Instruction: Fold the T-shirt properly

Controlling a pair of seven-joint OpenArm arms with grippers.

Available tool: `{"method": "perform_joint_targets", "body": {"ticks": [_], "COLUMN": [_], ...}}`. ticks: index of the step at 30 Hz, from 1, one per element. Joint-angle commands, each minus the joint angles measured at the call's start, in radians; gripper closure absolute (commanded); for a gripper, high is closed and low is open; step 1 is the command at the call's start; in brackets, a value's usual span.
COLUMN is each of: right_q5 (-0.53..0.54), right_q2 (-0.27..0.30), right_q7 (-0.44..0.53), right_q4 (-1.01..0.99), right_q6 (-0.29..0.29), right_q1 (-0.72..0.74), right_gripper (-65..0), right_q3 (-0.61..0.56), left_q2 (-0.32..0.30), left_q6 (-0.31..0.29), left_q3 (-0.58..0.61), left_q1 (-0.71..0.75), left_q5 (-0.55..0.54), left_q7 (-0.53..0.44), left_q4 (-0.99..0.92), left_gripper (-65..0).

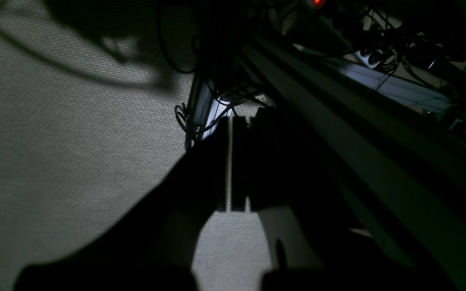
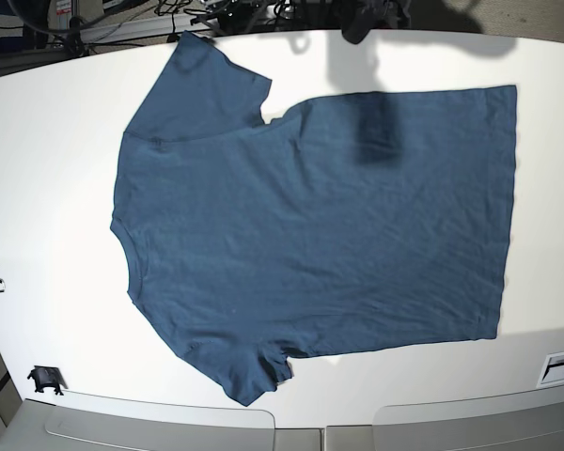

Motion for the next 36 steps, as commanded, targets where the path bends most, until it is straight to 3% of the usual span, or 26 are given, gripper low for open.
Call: {"method": "perform_joint_targets", "body": {"ticks": [1, 26, 31, 36], "right_q5": [0.002, 0.002, -0.002, -0.002], "right_q2": [0.0, 0.005, 0.026, 0.085], "right_q7": [0.011, 0.015, 0.017, 0.021], "right_q4": [0.006, 0.006, 0.02, 0.123], "right_q6": [-0.007, -0.01, -0.015, -0.015], "right_q1": [-0.001, -0.034, -0.059, -0.127], "right_gripper": [0.0, 0.0, 0.0, 0.0], "right_q3": [0.001, 0.001, 0.001, 0.001], "left_q2": [0.002, -0.006, -0.019, -0.066], "left_q6": [-0.011, -0.011, -0.011, -0.011], "left_q3": [0.001, 0.001, 0.001, 0.001], "left_q1": [0.006, 0.022, 0.085, 0.216], "left_q5": [0.002, 0.002, 0.001, 0.002], "left_q7": [-0.011, -0.021, -0.028, -0.058], "left_q4": [0.003, 0.004, 0.055, 0.206], "left_gripper": [0.0, 0.0, 0.0, 0.0]}}
